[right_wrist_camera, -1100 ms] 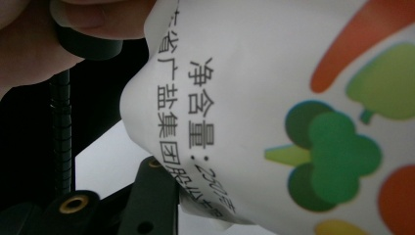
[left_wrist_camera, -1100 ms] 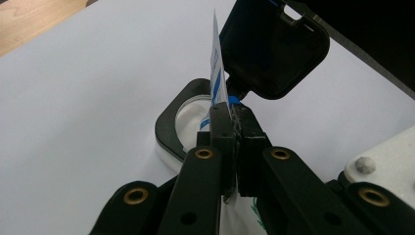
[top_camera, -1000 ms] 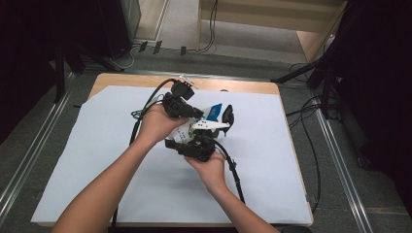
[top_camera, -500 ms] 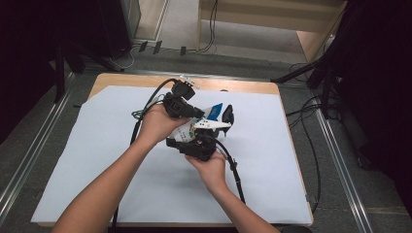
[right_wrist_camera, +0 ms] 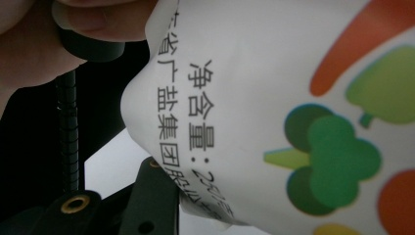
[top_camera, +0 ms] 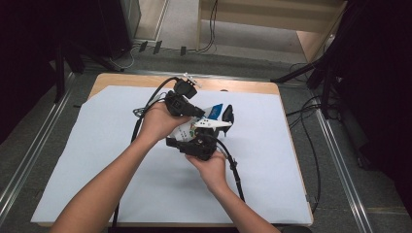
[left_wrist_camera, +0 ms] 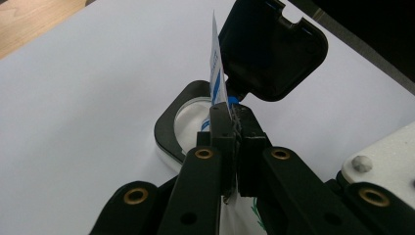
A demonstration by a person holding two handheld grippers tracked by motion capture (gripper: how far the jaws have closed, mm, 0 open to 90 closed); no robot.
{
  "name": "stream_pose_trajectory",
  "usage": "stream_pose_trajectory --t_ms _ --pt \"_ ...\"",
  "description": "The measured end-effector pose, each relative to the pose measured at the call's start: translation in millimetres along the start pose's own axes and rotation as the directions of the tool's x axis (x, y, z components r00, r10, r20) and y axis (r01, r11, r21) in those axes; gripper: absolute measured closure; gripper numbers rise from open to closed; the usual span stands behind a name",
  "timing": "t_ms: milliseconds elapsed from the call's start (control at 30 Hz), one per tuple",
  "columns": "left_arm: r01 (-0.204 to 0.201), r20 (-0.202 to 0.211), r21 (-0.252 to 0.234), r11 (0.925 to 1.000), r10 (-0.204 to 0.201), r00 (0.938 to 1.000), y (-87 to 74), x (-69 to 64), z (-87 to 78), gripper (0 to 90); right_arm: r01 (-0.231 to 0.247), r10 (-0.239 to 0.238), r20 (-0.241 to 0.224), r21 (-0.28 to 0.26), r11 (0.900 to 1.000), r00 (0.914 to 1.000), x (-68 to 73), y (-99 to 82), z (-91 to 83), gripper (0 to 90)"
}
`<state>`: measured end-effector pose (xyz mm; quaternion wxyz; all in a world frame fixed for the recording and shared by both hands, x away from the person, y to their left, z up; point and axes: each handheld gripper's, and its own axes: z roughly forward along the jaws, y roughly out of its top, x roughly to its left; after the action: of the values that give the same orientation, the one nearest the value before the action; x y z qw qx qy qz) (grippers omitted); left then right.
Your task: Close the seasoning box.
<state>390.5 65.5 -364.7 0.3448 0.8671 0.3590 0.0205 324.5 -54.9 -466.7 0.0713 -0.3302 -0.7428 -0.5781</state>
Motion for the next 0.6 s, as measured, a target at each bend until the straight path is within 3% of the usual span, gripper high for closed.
stream_pose_trajectory --t_ms 600 --pt "0.001 0.012 0.007 1.0000 -0.001 0.9999 -0.1 0.4 0.2 90.0 -0.011 0.011 -0.008 -0.012 0.9999 0.9999 0.7 -0.2 0.8 67.3"
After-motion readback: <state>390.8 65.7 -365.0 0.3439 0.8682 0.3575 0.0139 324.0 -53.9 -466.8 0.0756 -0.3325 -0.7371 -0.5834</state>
